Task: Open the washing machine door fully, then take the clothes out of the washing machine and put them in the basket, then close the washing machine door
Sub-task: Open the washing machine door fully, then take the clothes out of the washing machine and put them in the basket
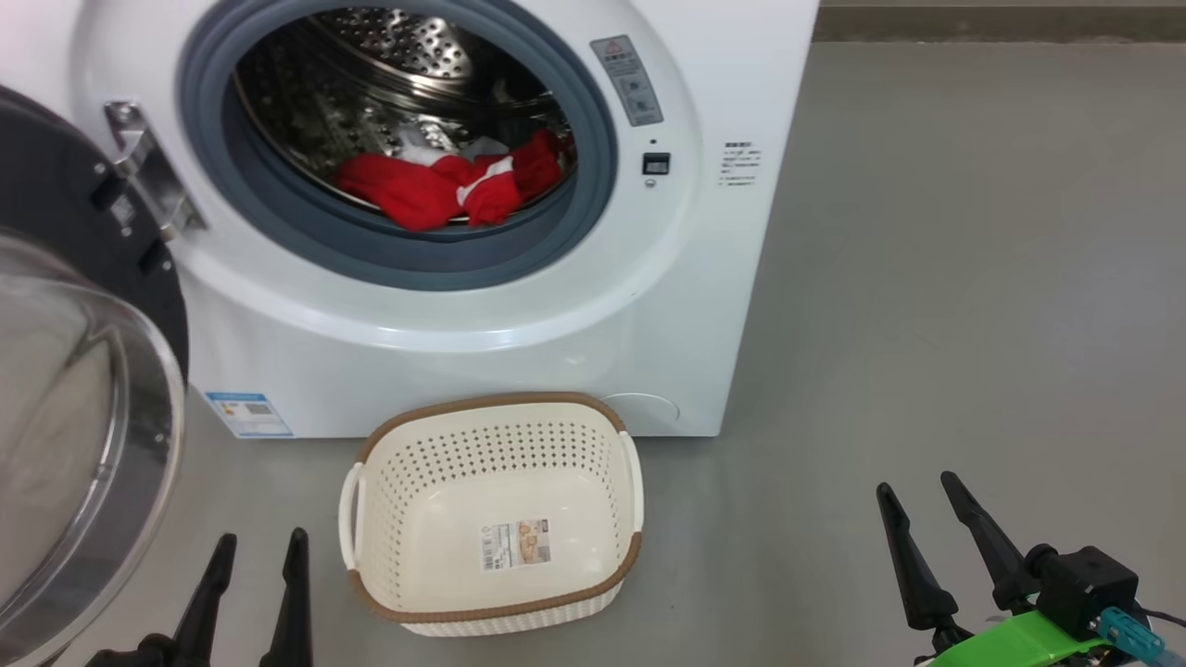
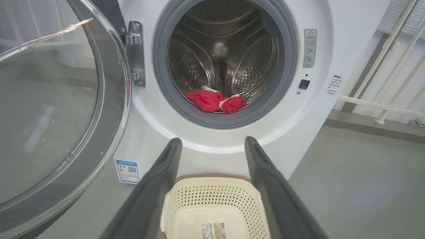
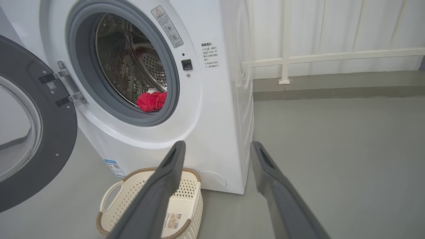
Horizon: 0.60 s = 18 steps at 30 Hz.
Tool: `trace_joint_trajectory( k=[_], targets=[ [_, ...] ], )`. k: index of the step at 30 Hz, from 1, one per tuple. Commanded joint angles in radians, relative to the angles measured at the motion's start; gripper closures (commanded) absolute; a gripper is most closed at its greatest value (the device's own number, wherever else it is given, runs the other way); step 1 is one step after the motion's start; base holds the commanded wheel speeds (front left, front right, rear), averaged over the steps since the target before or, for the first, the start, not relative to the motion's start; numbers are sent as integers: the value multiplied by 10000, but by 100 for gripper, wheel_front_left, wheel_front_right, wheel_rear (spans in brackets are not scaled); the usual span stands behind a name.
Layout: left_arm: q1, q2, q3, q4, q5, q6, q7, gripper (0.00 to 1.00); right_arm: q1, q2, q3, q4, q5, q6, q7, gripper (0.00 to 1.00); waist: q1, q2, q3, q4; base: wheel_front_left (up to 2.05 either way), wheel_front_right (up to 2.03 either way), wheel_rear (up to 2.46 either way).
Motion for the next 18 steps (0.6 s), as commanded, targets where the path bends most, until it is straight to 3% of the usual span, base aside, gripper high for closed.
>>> trace_joint_trajectory(
  k=[1,18],
  targets=[
    [-79,250,215,-297,-93,-53,-40,0,17,-84,117,-298,-35,73,-93,0,0,0,45,-270,0,0,0],
    [-275,262,-69,-261,-23,-53,-40,0,-33,-27,-201,-410,-60,73,-93,0,0,0,314,-935,0,0,0]
  ],
)
